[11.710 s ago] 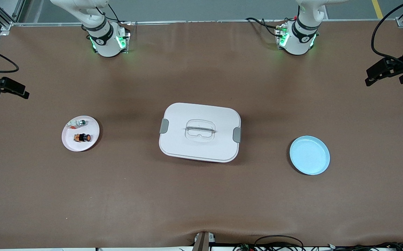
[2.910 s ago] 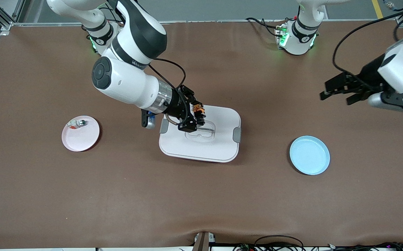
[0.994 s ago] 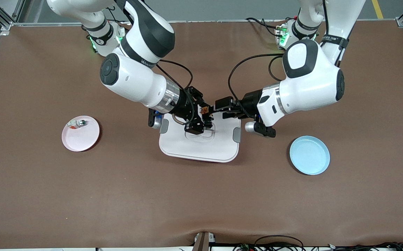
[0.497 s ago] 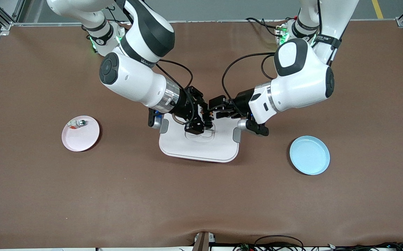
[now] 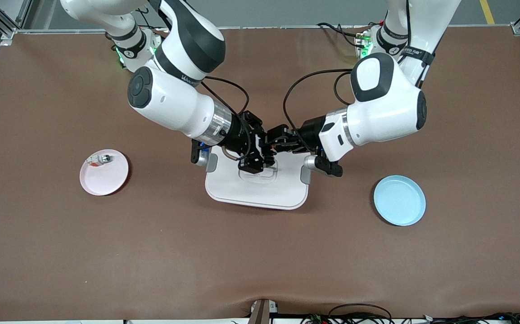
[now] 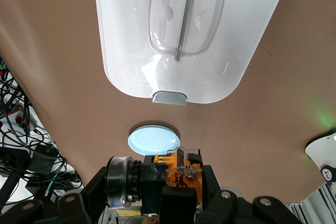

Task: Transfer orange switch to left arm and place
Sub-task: 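Close the left gripper on the switch's orange cap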

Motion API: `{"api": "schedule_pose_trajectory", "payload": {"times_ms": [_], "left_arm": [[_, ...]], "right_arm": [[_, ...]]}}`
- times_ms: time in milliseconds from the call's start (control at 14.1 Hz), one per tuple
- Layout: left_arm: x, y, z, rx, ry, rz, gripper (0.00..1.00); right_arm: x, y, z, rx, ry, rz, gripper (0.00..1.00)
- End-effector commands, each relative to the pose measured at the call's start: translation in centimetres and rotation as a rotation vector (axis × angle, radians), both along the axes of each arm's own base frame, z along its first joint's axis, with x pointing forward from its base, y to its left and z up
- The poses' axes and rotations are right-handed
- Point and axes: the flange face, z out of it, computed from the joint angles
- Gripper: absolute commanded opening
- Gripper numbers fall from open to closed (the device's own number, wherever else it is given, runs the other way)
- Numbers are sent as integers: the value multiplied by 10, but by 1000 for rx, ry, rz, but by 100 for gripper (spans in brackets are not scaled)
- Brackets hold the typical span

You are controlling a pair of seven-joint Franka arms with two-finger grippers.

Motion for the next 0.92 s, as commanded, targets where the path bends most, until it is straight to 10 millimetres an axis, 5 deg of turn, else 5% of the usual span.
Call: {"api": "schedule_pose_trajectory", "payload": {"times_ms": [0,426,639,781,852], "left_arm": [[-1,-3,0,-21,-17,4,50],[-3,-6,2,-22,-23,-3,2],[-3,-6,5,-24,-30,-6,0],[-2,-6,7,-17,-41,-9,0],[-2,-6,8,-14,-47,-12,0]], "right_arm": [[3,5,4,18,5,-15,0],[3,6,2,16,8,-15,0],[6,5,2,17,6,-16,3],[6,5,2,18,4,-16,89],[6,5,2,18,3,-15,91]]}}
